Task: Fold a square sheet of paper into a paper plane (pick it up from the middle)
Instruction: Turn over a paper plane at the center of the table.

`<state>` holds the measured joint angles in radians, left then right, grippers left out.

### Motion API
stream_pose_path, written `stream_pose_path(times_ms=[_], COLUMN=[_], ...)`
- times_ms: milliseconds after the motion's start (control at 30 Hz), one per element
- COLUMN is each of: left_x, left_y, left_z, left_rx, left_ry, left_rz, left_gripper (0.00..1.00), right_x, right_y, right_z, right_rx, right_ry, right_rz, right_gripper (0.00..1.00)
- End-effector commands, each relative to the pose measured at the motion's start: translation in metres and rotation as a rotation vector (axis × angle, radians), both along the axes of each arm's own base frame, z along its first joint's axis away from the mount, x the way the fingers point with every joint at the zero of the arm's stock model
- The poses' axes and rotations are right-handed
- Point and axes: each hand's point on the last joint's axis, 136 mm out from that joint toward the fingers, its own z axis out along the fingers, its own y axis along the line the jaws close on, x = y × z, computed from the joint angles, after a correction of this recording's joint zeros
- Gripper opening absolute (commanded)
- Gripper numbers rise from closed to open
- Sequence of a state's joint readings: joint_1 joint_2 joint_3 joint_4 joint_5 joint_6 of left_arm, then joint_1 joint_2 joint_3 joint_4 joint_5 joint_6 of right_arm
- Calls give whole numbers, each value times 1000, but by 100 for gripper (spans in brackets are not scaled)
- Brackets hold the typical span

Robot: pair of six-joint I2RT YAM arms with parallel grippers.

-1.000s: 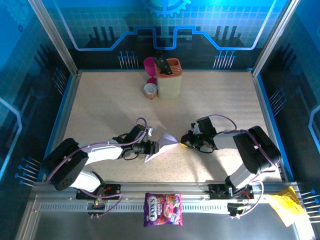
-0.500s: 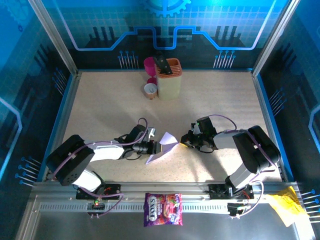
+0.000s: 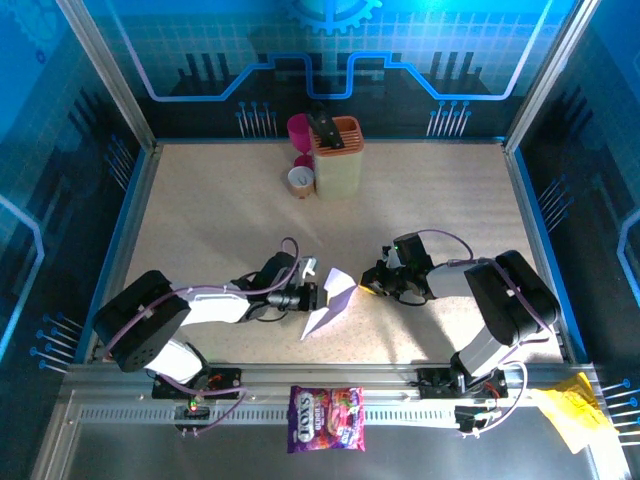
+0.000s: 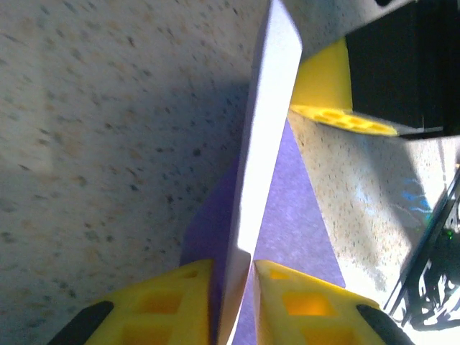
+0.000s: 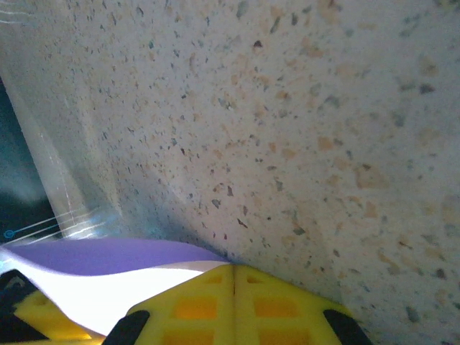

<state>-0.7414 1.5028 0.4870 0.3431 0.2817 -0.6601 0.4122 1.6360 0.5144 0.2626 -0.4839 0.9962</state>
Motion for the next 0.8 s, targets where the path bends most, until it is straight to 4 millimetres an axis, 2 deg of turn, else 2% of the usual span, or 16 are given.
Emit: stream_pose_path(times_ms=[0, 33, 133, 167, 300, 433, 533, 633, 767], left_x=[-4, -4, -5, -4, 6, 24, 38, 46, 49], left_y=[-8, -10, -13, -14, -12, 5, 26, 39, 45], left_z=[-3, -2, -6, -5, 4, 21, 34, 43, 42], left_rx=[29, 40, 81, 91, 137, 241, 371, 475, 570], left_ry=[-13, -21, -41, -50, -110, -197, -256, -290, -299], left_rz=[-14, -15, -12, -7, 35, 114, 181, 201, 188], left_gripper=[23, 22, 3, 0, 0, 0, 0, 0, 0], right_x=[-26, -26, -22, -21, -7, 10, 15, 14, 7], right_y=[-6, -6, -2, 0, 6, 1, -10, -17, -19], right_z=[-52, -52, -49, -46, -26, 10, 30, 38, 33], right_rx=[-126, -125, -115, -109, -87, -106, -142, -165, -163], right_ry=[120, 120, 114, 109, 62, -24, -73, -94, -84], right_rz=[6, 6, 10, 15, 46, 62, 61, 60, 61], right_gripper=[0, 0, 0, 0, 1, 23, 30, 31, 32])
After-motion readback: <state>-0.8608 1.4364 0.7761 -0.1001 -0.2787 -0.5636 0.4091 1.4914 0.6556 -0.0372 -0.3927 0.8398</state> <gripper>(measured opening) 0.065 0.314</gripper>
